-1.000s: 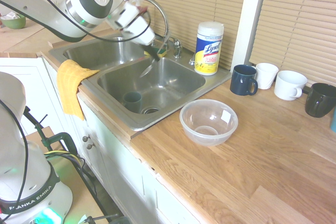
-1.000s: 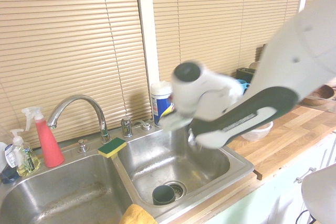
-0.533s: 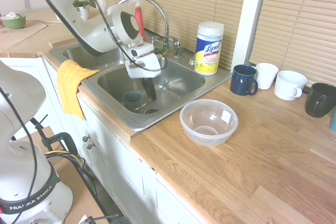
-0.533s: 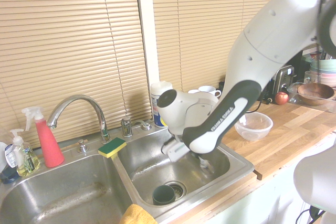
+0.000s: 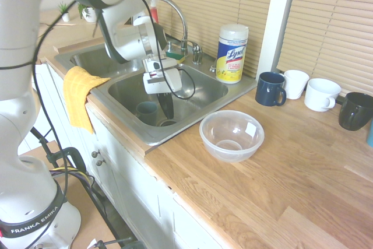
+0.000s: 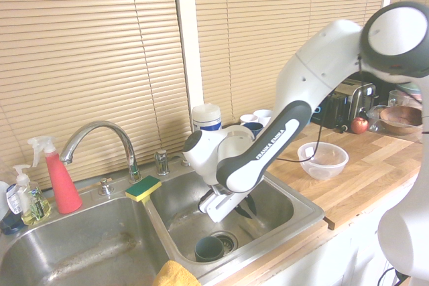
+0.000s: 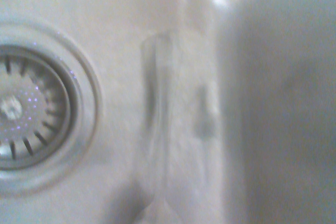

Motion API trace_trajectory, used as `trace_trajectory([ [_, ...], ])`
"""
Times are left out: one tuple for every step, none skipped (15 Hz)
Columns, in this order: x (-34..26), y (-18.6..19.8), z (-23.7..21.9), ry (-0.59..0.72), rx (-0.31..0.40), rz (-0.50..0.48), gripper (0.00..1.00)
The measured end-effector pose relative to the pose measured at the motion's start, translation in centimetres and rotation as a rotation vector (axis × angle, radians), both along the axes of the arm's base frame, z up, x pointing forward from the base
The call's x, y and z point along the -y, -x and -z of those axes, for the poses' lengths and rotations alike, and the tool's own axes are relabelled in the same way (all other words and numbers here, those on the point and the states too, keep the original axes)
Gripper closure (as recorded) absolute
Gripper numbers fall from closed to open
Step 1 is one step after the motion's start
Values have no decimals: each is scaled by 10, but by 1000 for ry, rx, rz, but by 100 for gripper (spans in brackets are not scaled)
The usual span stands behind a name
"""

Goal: Put the spoon into the sink

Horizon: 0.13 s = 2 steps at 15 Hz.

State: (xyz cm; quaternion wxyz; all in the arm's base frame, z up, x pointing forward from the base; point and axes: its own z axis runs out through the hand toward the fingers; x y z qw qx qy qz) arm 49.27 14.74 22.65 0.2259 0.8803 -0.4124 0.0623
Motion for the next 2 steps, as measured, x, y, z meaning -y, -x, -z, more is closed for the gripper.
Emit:
trace_trajectory([
  [-1, -7, 0, -7, 9, 2, 0],
  [-6, -9, -3, -15, 25, -9, 0],
])
